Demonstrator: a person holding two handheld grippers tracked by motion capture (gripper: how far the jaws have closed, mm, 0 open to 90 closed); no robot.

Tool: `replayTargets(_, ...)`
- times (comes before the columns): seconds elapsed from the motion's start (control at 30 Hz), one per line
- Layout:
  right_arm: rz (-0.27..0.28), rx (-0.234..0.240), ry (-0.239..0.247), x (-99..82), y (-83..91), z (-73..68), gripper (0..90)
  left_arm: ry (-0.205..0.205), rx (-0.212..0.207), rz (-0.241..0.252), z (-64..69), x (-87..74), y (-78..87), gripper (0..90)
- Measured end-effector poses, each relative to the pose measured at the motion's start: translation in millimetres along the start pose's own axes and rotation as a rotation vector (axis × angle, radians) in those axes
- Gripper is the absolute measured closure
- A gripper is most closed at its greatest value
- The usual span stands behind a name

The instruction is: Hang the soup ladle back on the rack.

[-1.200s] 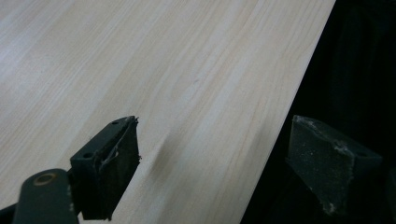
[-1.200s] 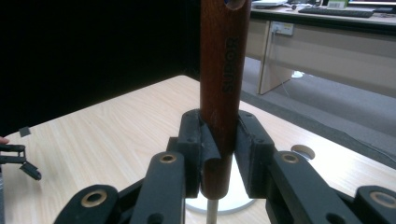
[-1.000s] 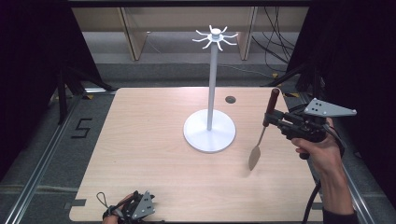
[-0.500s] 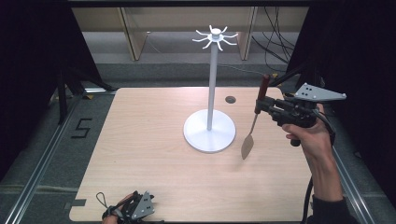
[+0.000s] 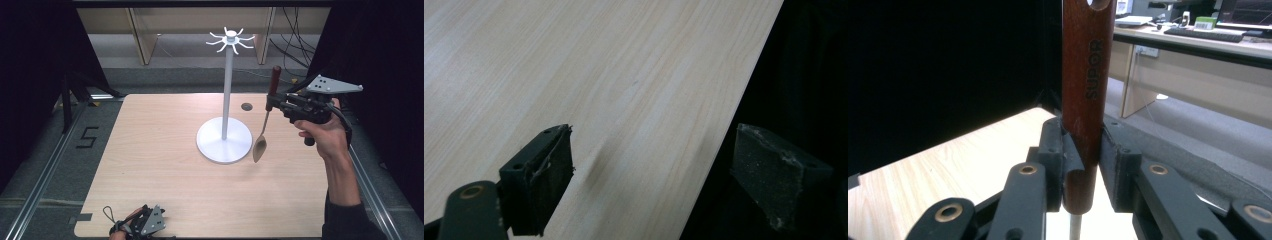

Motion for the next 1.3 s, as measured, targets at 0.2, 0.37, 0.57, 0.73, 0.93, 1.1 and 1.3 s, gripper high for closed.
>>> replayTargets(0.2,-0.012,-0.002,0.007,14.6,-8.6,0.1,74.0,-0.001,-0.002,0.001,0.0,-0.1,0.2,15.9)
replayTargets(0.37,-0.021,-0.013,0.025,23.1,-15.8,1.9,74.0,-0.001,-0.011,-0.003,0.1,-0.1,0.4,15.9)
replayTargets(0.57,-0.034,-0.018,0.016,28.7,-21.3,4.4,74.0,-0.001,-0.01,-0.003,0.2,-0.1,0.4,15.9)
replayTargets(0.73,-0.047,-0.033,0.007,36.8,-27.8,6.6,74.0,-0.003,-0.002,-0.002,0.2,-0.3,0.1,15.9)
replayTargets(0.93,-0.056,-0.041,0.015,43.1,-35.4,7.8,74.0,-0.004,-0.001,0.0,0.4,-0.2,0.4,15.9)
replayTargets(1.1,-0.058,-0.049,0.0,46.1,-39.3,7.5,74.0,-0.003,-0.002,0.0,0.5,-0.3,0.3,15.9)
replayTargets(1.3,-0.065,-0.049,0.018,48.7,-44.6,8.2,74.0,-0.003,-0.002,0.0,0.3,-0.4,0.2,15.9)
Point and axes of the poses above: each handheld gripper's, and its own axes: y roughly backward along the jaws, x roughly out of its top, z roughly to its right, the point moved 3 cm from there along -y, roughly forward along the jaws, and after that the axes turned 5 degrees about y, right-handed, at the moved point
